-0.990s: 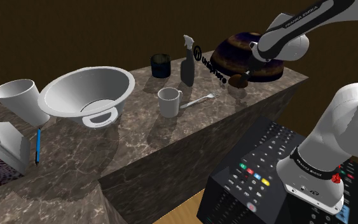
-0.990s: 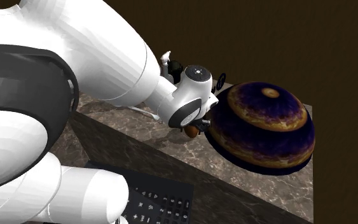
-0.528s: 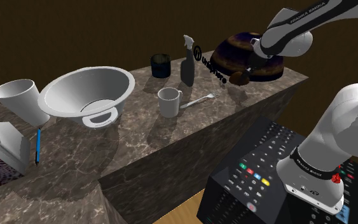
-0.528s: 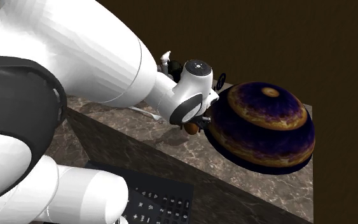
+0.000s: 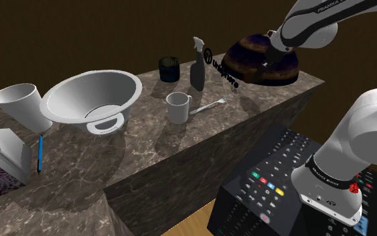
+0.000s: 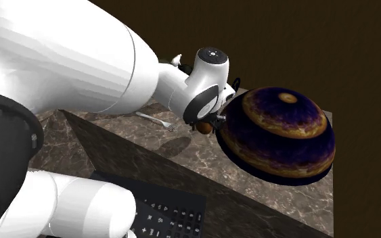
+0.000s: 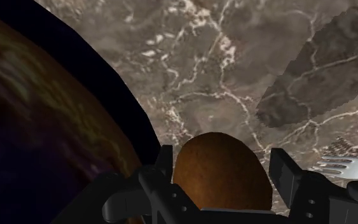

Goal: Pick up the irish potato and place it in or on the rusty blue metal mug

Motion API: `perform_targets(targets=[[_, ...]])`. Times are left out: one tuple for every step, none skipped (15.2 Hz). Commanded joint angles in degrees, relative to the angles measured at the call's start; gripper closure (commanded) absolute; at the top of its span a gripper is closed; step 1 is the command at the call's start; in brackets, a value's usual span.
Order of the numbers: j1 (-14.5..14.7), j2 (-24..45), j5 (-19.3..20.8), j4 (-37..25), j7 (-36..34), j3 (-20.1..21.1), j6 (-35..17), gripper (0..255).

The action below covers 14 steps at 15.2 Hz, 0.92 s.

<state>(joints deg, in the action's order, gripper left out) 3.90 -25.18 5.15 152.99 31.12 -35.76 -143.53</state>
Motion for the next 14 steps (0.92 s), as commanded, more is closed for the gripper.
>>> perform_targets(targets=[[-0.52, -1.23, 0.51, -0.85, -0.80, 0.89, 2.07, 255], [-0.73, -1.77, 0.70, -1.26, -1.10, 1.25, 3.00, 255], [-0.93, -2.29, 0.87, -1.68, -1.38, 1.59, 3.93, 255], [-1.11, -2.80, 1.03, -2.11, -1.64, 1.92, 4.84, 255], [-1.27, -3.28, 1.16, -2.56, -1.90, 2.25, 5.76, 255], [-1.41, -3.74, 1.27, -3.01, -2.14, 2.56, 6.66, 255], [-1.55, -4.19, 1.37, -3.48, -2.36, 2.86, 7.56, 255], [-1.66, -4.61, 1.45, -3.96, -2.58, 3.16, 8.45, 255], [-1.77, -5.02, 1.52, -4.46, -2.79, 3.44, 9.34, 255], [-1.86, -5.40, 1.58, -4.96, -2.99, 3.72, 10.22, 255], [-1.94, -5.77, 1.62, -5.48, -3.18, 3.98, 11.09, 255], [-2.01, -6.12, 1.66, -6.00, -3.36, 4.24, 11.96, 255], [-2.07, -6.45, 1.69, -6.54, -3.53, 4.50, 12.82, 255], [-2.13, -6.77, 1.70, -7.09, -3.70, 4.75, 13.67, 255]])
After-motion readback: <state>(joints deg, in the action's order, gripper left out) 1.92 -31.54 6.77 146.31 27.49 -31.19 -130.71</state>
